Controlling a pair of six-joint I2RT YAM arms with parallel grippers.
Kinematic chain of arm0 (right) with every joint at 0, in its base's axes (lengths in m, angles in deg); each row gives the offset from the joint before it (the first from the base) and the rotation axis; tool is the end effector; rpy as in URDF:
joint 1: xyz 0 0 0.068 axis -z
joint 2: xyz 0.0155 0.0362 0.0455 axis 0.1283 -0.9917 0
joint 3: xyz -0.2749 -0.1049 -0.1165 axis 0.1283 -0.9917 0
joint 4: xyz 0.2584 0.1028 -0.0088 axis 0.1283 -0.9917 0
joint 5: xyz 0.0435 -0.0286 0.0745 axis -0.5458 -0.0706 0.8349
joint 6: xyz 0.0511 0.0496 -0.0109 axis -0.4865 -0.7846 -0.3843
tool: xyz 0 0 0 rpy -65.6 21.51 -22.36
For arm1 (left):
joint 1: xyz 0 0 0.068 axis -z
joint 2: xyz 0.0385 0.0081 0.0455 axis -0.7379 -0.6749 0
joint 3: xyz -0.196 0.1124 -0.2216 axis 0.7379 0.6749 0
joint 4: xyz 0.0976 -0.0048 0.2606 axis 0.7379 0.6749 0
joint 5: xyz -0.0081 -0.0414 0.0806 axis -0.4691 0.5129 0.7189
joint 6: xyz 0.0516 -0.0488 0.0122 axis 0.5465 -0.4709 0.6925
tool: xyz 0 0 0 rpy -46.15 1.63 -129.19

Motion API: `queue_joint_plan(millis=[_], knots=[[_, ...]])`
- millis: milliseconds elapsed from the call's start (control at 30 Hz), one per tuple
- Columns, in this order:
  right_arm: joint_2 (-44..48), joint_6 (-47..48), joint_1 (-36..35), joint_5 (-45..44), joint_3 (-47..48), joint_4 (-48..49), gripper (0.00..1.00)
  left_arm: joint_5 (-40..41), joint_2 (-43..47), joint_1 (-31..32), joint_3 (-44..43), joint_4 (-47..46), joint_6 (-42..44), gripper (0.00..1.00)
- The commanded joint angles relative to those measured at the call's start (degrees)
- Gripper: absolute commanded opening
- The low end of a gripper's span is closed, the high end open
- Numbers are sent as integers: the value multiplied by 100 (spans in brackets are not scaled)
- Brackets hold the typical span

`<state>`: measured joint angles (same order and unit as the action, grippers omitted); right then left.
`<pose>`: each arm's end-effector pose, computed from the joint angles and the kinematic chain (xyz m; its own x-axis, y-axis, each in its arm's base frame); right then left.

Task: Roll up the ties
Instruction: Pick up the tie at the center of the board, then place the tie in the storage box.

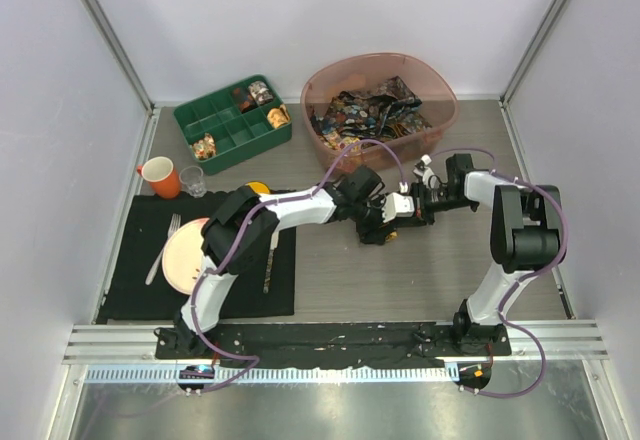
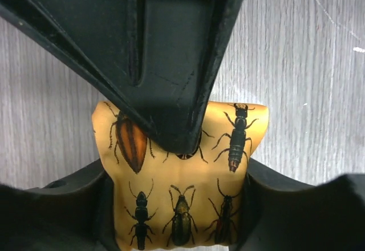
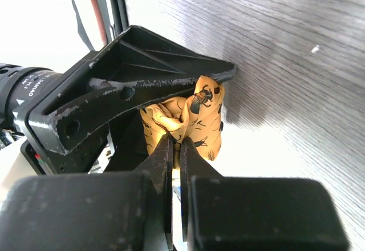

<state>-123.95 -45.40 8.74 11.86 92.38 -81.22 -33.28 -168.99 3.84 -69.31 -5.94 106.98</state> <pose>0.3287 0.0424 0.1632 -0.9903 0.0615 -0.1248 -0.0725 0.5370 0.8405 0.2999 -0.4209 0.1634 -0.0778 0.6702 -0.7381 0.9968 0.0401 -0.0687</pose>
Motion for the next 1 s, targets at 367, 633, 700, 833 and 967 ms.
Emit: queue_joint_plan(millis=[367, 633, 700, 833, 967], knots=[[582, -192, 206, 36, 215, -100, 1, 614, 1099, -331, 210, 830, -314, 100], [925, -455, 268, 238, 180, 57, 1, 1775, 2323, -876, 204, 2231, -190, 100], [986, -763, 268, 282, 119, 364, 1, 1661, 2261, -1147, -374, 2719, -618, 100], [1013, -1263, 268, 343, 75, 813, 1, 876, 2172, -1772, -1019, 3266, -2096, 100], [1118, -1896, 259, 466, -75, 1384, 1, -411, 2620, -2440, -6, 1902, -4043, 100]])
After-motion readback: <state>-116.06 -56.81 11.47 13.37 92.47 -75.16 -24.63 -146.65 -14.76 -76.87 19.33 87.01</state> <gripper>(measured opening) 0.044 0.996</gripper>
